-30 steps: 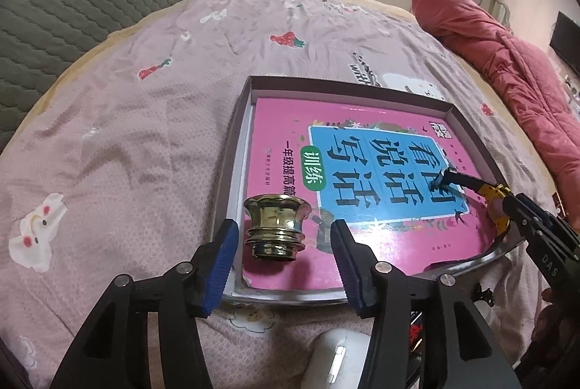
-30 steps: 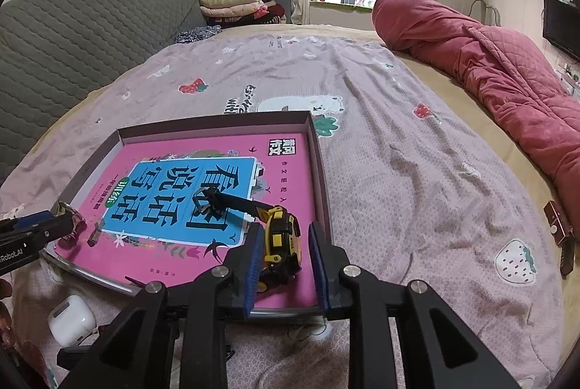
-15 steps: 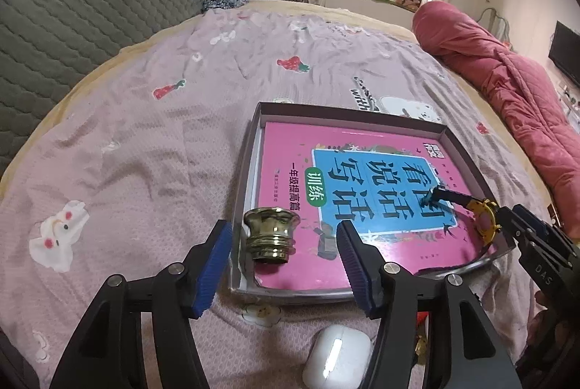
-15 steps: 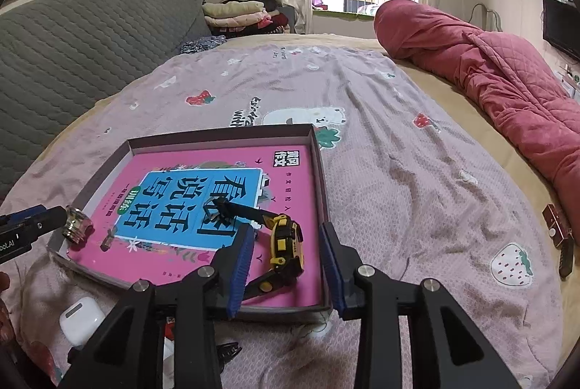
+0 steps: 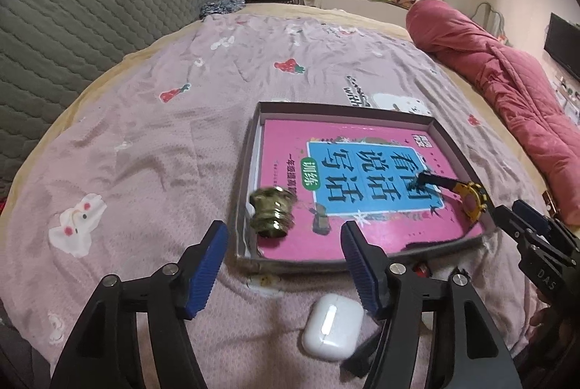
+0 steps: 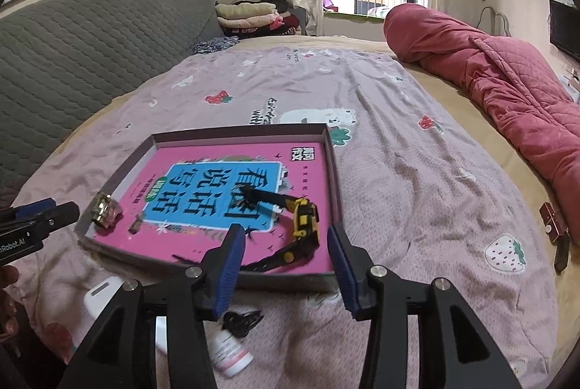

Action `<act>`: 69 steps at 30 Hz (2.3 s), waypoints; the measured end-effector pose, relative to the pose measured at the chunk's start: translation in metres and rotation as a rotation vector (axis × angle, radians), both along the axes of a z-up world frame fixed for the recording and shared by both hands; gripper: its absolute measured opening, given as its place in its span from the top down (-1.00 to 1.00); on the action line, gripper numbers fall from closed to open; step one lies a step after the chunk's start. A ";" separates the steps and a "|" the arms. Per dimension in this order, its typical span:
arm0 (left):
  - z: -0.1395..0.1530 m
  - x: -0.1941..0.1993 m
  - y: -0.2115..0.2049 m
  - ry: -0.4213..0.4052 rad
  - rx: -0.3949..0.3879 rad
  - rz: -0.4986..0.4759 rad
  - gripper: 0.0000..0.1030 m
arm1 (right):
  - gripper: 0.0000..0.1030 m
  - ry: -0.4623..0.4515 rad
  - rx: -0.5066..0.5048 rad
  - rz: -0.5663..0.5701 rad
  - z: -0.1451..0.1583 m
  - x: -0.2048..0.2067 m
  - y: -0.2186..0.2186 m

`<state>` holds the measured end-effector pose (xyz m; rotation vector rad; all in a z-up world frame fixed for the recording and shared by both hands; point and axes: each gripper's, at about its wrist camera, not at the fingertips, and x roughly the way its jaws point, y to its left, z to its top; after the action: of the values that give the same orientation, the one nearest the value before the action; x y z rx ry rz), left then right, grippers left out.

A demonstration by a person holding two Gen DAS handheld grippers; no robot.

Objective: Organize rigid objects
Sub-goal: 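Withdraw both tools from the box toward the remaining items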

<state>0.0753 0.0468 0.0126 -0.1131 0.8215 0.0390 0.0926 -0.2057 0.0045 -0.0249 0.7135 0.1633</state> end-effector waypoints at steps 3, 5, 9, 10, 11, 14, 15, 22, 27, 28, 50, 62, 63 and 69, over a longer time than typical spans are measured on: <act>0.002 -0.008 -0.004 -0.004 0.007 -0.013 -0.30 | 0.08 0.010 0.002 0.011 0.002 -0.006 0.003; 0.004 -0.012 -0.006 -0.005 0.009 -0.025 -0.30 | 0.07 0.010 0.002 0.016 0.004 -0.009 0.004; 0.004 -0.019 -0.009 -0.002 0.006 -0.031 -0.30 | 0.02 0.018 0.005 0.023 0.006 -0.018 0.007; 0.005 -0.021 -0.010 -0.002 0.008 -0.036 -0.30 | 0.01 0.021 0.006 0.026 0.006 -0.021 0.008; 0.005 -0.023 -0.010 -0.004 0.012 -0.037 -0.30 | 0.00 0.024 0.008 0.029 0.006 -0.022 0.008; 0.006 -0.027 -0.012 -0.005 0.009 -0.042 -0.30 | 0.00 0.035 0.006 0.039 0.007 -0.029 0.011; 0.006 -0.028 -0.012 -0.004 0.009 -0.042 -0.30 | 0.00 0.039 0.004 0.041 0.007 -0.031 0.012; 0.009 -0.037 -0.012 -0.002 0.006 -0.047 -0.30 | -0.01 0.033 0.006 0.046 0.013 -0.044 0.014; 0.011 -0.046 -0.007 0.001 -0.003 -0.040 -0.31 | -0.01 0.036 0.010 0.038 0.017 -0.053 0.010; 0.011 -0.048 -0.007 0.002 -0.002 -0.042 -0.31 | -0.01 0.036 0.011 0.041 0.018 -0.056 0.010; -0.017 -0.061 -0.015 0.113 -0.002 -0.093 -0.31 | -0.01 0.112 0.006 0.075 0.008 -0.075 0.013; -0.031 -0.055 -0.026 0.156 0.003 -0.129 -0.31 | -0.01 0.170 -0.005 0.087 -0.007 -0.071 0.016; -0.033 -0.054 -0.027 0.161 0.004 -0.133 -0.31 | -0.01 0.174 -0.010 0.089 -0.009 -0.070 0.017; -0.039 -0.051 -0.030 0.178 -0.002 -0.142 -0.31 | -0.01 0.190 -0.028 0.112 -0.018 -0.067 0.022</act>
<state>0.0244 0.0170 -0.0264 -0.0532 1.0052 -0.0870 0.0251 -0.1841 -0.0136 -0.0766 0.9043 0.2651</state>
